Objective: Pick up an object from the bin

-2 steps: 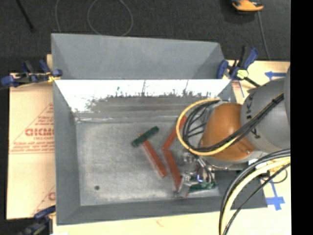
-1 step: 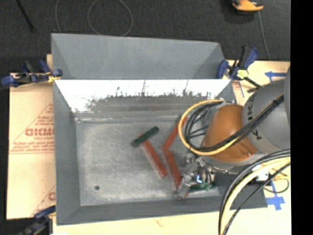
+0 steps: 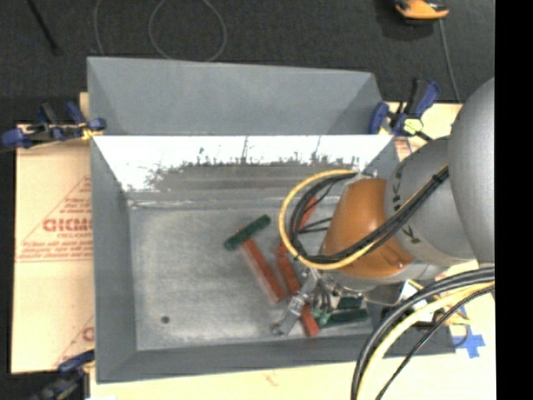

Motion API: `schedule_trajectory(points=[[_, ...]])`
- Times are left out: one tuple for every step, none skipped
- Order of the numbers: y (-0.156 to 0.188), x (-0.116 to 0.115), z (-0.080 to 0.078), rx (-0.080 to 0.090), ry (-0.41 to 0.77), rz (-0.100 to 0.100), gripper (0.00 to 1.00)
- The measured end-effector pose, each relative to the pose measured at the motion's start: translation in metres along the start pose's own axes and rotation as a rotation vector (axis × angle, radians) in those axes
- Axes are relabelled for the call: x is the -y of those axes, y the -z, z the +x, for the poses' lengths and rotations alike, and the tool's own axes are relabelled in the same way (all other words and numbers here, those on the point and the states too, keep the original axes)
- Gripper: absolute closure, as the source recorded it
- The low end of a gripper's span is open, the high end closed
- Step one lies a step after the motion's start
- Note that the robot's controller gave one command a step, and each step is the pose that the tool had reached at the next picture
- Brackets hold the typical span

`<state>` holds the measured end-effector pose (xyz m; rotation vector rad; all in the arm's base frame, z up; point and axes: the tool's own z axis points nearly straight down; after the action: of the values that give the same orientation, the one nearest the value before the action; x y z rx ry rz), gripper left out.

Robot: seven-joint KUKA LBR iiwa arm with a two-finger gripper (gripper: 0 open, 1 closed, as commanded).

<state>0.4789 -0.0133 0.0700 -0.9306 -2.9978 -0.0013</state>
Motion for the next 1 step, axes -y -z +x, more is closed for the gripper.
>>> schedule_trajectory(points=[[0.0001,0.0009,-0.0006,0.001,-0.002,0.001,1.00]])
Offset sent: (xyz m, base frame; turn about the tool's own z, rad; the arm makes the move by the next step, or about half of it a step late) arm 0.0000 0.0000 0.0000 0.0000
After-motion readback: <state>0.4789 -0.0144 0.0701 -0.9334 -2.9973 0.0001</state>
